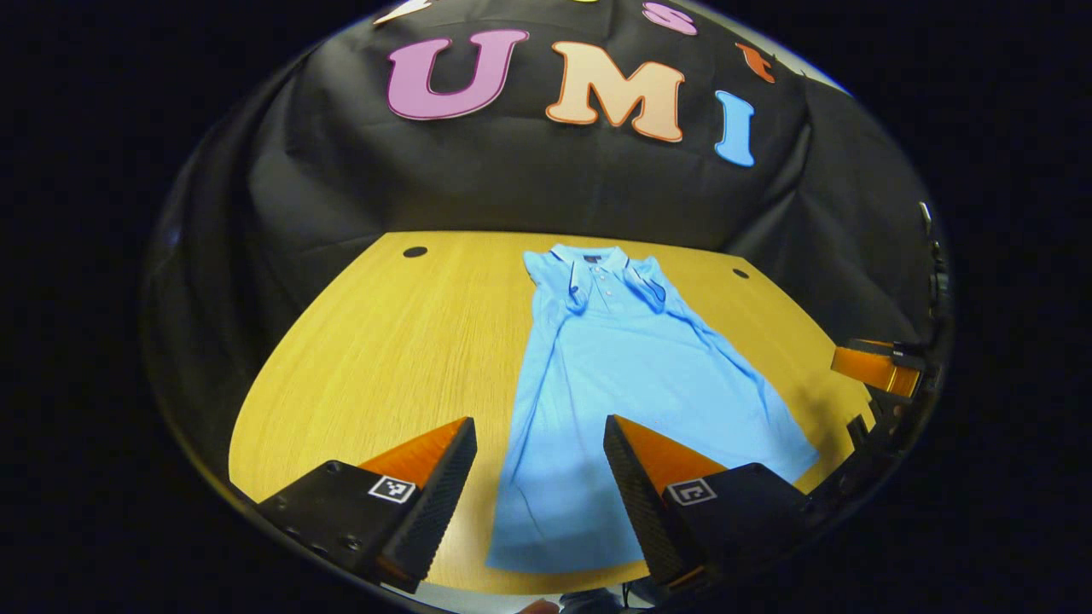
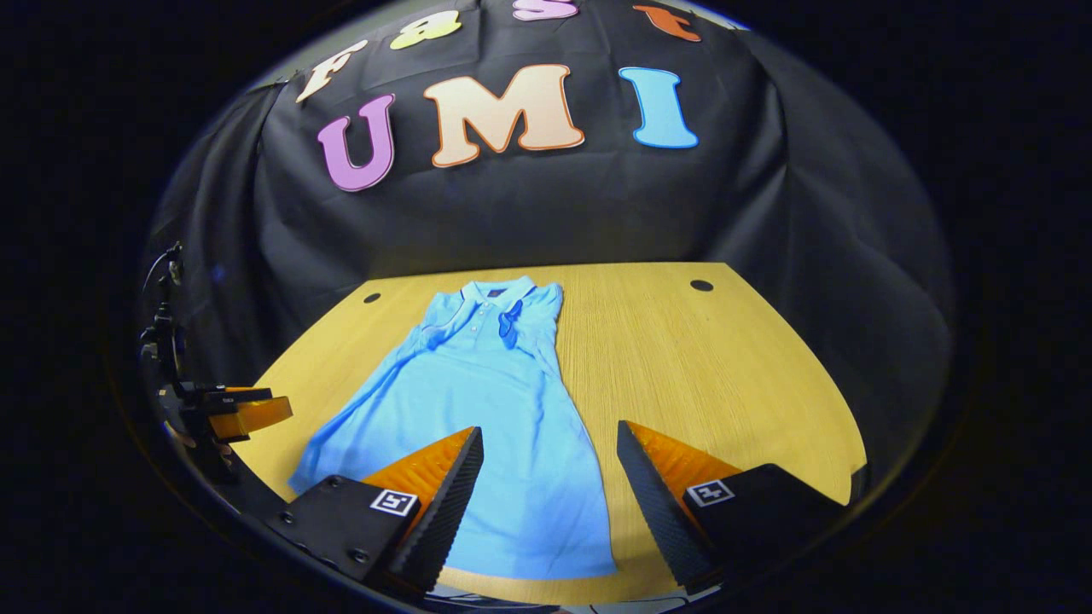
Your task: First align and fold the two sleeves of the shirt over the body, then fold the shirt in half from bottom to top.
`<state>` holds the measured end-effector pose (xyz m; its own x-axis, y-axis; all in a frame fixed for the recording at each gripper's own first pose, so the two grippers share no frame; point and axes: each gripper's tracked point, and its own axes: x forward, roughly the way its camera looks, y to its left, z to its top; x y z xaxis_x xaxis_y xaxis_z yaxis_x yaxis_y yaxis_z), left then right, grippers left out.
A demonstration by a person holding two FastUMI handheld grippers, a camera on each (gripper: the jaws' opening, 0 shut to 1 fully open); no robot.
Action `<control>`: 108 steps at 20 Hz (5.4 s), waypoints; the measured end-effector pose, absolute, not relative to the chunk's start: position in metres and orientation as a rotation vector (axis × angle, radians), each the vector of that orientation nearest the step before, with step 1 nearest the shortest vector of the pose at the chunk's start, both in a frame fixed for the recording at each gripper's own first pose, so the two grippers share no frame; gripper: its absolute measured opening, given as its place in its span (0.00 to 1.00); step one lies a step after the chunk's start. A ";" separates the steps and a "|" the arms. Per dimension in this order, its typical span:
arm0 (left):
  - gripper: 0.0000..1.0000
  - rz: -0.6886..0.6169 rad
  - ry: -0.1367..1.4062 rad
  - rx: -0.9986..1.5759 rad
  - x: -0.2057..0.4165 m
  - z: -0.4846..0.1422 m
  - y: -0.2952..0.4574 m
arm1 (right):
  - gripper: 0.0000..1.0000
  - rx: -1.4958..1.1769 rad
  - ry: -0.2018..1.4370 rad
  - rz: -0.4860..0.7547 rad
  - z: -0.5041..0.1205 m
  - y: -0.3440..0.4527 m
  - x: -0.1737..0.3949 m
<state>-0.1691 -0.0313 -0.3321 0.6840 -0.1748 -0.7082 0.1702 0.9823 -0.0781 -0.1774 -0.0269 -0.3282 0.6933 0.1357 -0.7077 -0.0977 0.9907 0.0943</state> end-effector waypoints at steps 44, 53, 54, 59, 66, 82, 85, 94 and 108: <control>0.00 -0.269 0.876 -0.014 -0.258 -0.417 -0.061 | 0.05 0.063 1.067 0.154 -0.433 -0.019 -0.293; 0.00 -0.278 0.932 -0.021 -0.238 -0.392 -0.060 | 0.02 0.087 0.981 0.156 -0.392 -0.008 -0.256; 0.00 -0.271 0.915 -0.030 -0.228 -0.384 -0.058 | 0.03 0.091 0.961 0.155 -0.383 -0.007 -0.244; 0.00 -0.247 0.854 -0.081 -0.184 -0.350 -0.053 | 0.02 0.099 0.885 0.164 -0.355 -0.006 -0.196; 0.00 -0.197 0.768 -0.112 -0.114 -0.315 -0.053 | 0.03 0.136 0.830 0.199 -0.339 0.007 -0.137; 0.00 -0.134 0.683 -0.087 0.078 -0.296 -0.070 | 0.02 0.155 0.732 0.241 -0.345 0.012 0.060; 0.00 -0.128 0.700 -0.074 0.113 -0.312 -0.074 | 0.02 0.154 0.747 0.241 -0.367 0.015 0.094; 0.00 -0.024 0.728 -0.022 0.175 -0.367 -0.062 | 0.02 0.218 0.836 0.162 -0.440 0.001 0.151; 0.96 0.077 0.489 0.009 0.180 -0.284 -0.052 | 0.92 0.054 0.558 0.146 -0.359 -0.001 0.154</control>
